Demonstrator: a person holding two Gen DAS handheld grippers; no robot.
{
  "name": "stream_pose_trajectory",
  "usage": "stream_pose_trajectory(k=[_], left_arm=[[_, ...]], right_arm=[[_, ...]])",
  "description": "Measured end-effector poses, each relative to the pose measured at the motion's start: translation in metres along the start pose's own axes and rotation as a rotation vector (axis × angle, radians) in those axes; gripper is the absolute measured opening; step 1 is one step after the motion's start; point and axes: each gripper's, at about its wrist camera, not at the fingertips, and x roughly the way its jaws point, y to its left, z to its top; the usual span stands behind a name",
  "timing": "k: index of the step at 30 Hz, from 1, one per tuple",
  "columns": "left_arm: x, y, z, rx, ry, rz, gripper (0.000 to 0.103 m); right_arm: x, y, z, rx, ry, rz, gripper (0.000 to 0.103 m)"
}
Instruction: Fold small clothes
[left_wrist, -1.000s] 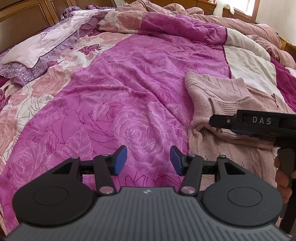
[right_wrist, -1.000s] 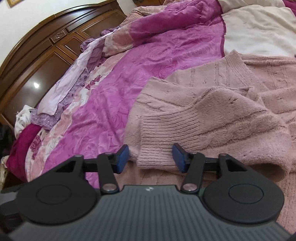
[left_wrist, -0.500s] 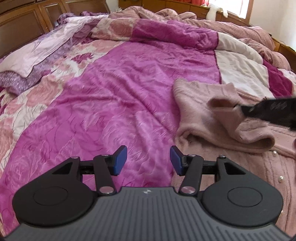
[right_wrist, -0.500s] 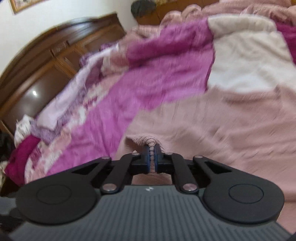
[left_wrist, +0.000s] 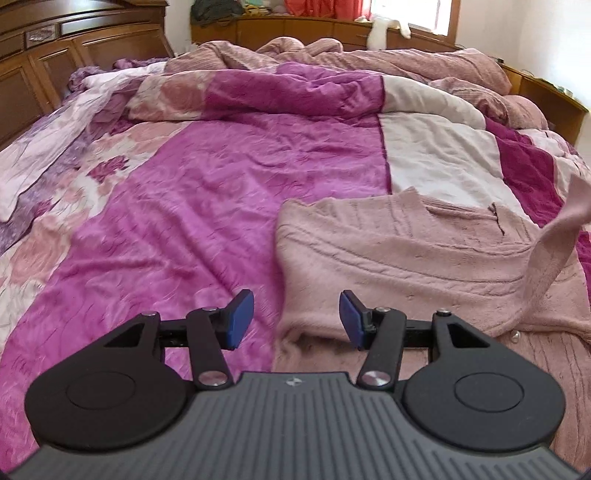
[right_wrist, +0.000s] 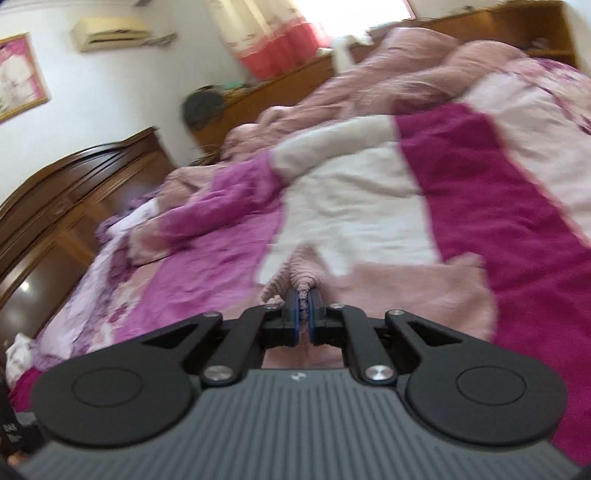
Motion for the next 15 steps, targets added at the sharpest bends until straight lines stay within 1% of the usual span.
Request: stream_pose_trajectory(k=[3,4,5,8,9,11,13,15], left_arm=[[0.011,-0.007,0.003,0.024,0.000,0.003,0.059],[0.016,-0.010,0.004,0.033,0.003,0.006,0.059],[0.022,-0.013,0.004,0.041,0.008,0.009,0.059],[0.038,-0.018,0.004,0.056,0.037,0.013,0.059],[0.042,-0.020,0.003,0.060,0.047,0.009,0.059],[0.049,-0.022,0.002,0.065,0.061,0.004,0.059],[0.054,-0.024,0.001,0.074,0.067,0.009,0.059],[0.057,-0.025,0.000,0.084,0.070,0.017,0.059]], right_arm=[[0.001,-0.033,-0.015,0.030,0.037,-0.048,0.008],[0.004,-0.045,-0.022,0.039,0.064,-0.060,0.008],[0.006,-0.053,-0.029,0.046,0.089,-0.070,0.011],[0.014,-0.078,-0.049,0.090,0.187,-0.154,0.010],[0.013,-0.083,-0.053,0.107,0.197,-0.166,0.010],[0.005,-0.092,-0.057,0.149,0.192,-0.137,0.010],[-0.002,-0.093,-0.055,0.163,0.180,-0.133,0.011],[-0.009,-0.088,-0.049,0.143,0.158,-0.139,0.023]])
